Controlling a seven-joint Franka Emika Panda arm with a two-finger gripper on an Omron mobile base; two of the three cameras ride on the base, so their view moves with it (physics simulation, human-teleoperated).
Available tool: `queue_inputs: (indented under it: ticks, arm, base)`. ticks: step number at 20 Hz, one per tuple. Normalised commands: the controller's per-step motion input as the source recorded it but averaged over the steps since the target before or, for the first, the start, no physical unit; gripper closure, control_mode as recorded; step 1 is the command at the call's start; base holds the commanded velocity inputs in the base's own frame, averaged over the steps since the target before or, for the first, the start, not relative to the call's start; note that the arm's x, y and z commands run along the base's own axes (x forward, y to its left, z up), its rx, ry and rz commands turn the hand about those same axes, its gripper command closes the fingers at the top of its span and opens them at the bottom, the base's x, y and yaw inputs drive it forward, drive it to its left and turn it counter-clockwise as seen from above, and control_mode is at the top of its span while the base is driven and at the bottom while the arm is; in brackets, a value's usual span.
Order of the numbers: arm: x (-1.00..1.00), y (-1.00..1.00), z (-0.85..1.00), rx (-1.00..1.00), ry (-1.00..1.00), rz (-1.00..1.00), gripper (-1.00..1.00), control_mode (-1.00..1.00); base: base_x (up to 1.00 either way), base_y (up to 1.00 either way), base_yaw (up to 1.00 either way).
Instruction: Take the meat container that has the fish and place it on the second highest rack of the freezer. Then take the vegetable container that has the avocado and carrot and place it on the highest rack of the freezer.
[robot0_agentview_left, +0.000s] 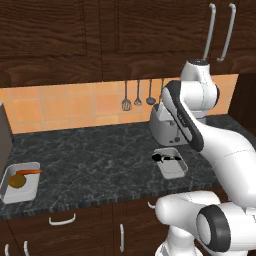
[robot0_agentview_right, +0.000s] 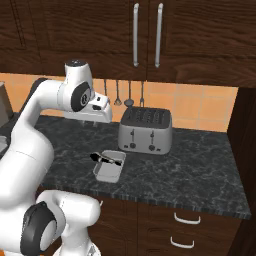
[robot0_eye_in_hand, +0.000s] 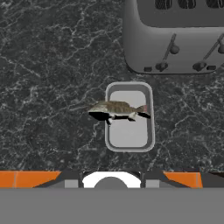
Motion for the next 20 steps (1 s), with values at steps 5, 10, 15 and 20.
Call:
queue_inputs:
  ticks: [5, 10, 15, 20]
  arm:
    - [-0.26, 0.00, -0.03, 0.00, -0.01, -0.04, -1.00, -1.00]
    - [-0.23, -0.12, -0.42, 0.05, 0.07, -0.34, -1.00, -1.00]
    - [-0.13, -0.10, -0.52, 0.04, 0.15, -0.42, -1.00, -1.00]
    - [-0.21, -0.18, -0.53, 0.03, 0.08, -0.45, -1.00, -1.00]
  base:
    - [0.00, 0.00, 0.00]
    - [0.00, 0.00, 0.00]
    - [0.00, 0.00, 0.00]
    - [0.00, 0.00, 0.00]
